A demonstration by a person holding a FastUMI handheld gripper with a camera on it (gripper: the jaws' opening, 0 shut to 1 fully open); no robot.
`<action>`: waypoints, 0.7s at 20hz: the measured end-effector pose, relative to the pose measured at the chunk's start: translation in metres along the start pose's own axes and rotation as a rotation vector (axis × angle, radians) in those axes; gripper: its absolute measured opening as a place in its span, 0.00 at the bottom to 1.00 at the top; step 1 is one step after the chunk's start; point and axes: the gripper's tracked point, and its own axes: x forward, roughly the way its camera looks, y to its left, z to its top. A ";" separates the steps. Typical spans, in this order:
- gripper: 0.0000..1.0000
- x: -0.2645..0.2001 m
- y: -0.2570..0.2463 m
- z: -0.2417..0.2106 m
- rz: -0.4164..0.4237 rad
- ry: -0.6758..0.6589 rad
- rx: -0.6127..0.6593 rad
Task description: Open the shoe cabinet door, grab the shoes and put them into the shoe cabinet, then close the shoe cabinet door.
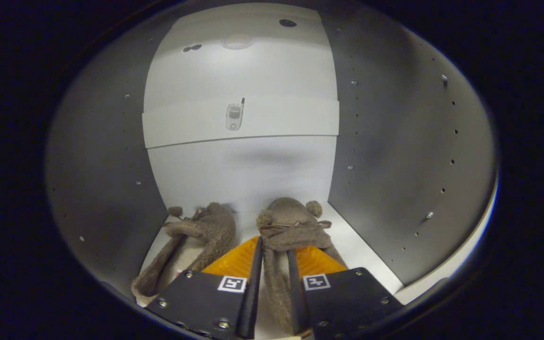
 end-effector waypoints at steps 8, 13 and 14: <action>0.30 -0.038 0.003 0.001 -0.006 -0.028 -0.029; 0.29 -0.060 -0.004 -0.005 -0.011 -0.028 -0.026; 0.30 -0.064 -0.004 -0.004 -0.009 -0.036 -0.022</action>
